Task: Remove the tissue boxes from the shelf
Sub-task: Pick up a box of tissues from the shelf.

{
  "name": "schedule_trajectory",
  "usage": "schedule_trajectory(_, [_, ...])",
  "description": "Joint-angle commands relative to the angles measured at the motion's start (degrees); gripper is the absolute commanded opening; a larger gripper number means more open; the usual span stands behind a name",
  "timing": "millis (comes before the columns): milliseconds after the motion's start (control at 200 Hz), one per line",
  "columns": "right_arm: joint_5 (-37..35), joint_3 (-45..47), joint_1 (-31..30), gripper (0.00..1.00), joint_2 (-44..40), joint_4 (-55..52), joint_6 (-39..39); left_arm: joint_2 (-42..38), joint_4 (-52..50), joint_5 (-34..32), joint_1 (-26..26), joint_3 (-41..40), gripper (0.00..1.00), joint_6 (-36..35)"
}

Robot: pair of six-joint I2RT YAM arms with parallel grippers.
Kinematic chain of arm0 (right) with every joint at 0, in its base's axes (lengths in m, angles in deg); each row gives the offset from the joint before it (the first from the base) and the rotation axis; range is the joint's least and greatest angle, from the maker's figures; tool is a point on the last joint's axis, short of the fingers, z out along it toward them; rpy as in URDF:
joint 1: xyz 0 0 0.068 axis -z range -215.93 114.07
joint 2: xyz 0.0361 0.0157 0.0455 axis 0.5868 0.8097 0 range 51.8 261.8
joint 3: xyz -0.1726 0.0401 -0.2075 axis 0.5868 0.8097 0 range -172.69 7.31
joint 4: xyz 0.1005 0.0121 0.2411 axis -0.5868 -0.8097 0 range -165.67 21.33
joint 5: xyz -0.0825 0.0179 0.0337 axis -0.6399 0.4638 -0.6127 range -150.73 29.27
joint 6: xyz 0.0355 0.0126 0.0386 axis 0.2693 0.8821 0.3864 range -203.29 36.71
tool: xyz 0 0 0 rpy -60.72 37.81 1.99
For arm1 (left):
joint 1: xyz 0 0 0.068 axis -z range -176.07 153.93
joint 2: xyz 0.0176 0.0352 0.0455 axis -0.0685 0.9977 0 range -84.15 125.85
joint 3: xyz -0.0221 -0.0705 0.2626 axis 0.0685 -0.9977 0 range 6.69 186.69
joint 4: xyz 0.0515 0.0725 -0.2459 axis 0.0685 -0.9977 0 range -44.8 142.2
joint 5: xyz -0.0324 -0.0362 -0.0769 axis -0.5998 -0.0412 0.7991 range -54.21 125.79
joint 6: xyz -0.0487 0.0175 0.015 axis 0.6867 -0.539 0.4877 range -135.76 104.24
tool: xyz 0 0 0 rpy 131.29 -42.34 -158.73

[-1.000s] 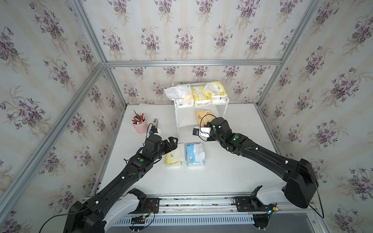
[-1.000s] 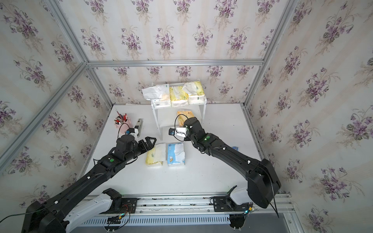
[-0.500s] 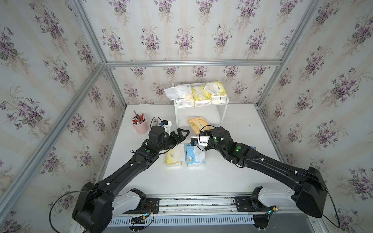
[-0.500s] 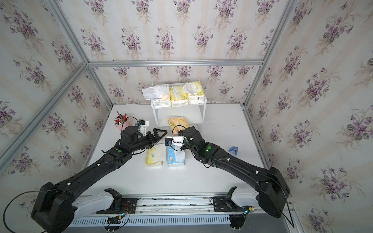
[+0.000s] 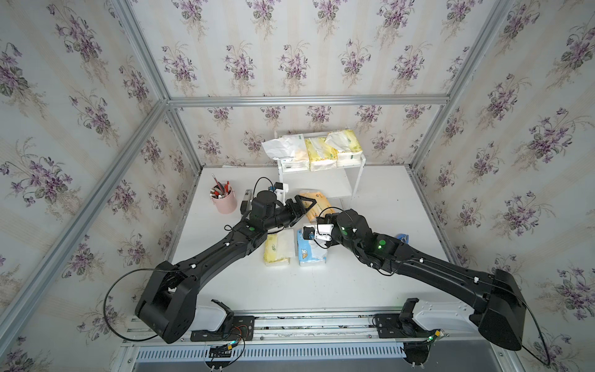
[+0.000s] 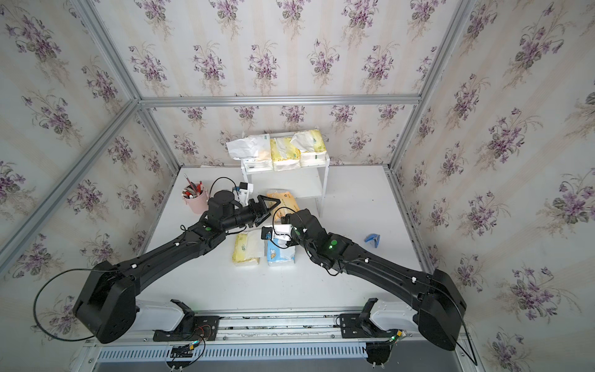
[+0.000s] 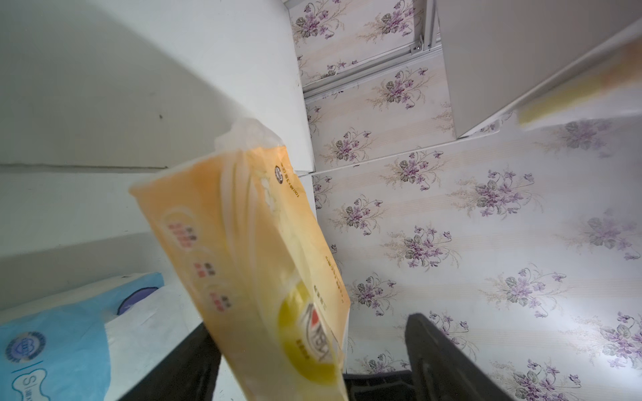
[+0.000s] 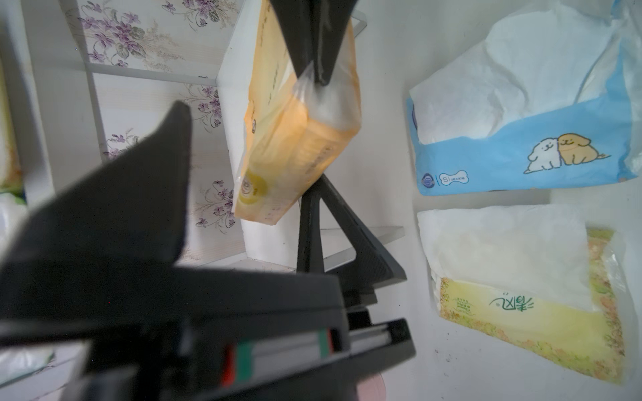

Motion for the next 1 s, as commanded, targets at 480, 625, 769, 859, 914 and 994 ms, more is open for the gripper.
schedule_trajectory(480, [11.1,-1.4,2.5,0.31,-6.4,0.7,13.2,-2.6,-1.9,-1.3,0.9,0.3,0.21,-6.0])
schedule_trajectory(625, [29.0,-0.1,13.2,0.46,-12.9,3.2,26.9,-5.2,-2.8,-1.9,1.0,-2.0,0.16,-10.8])
schedule_trajectory(769, [45.3,2.1,27.9,0.54,-15.5,6.0,42.9,-7.7,-1.8,-2.1,1.0,-5.6,0.13,-16.4])
schedule_trajectory(859, [52.2,2.7,33.4,0.56,-14.9,5.4,51.7,-9.7,1.7,-0.2,1.2,-7.9,0.13,-19.9])
schedule_trajectory(914, [56.8,3.4,36.2,0.58,-14.1,5.4,56.8,-11.1,3.3,0.7,1.3,-8.9,0.13,-22.4])
schedule_trajectory(994, [63.6,4.6,38.5,0.61,-11.9,6.8,64.5,-13.2,4.4,1.3,1.7,-9.6,0.14,-26.0])
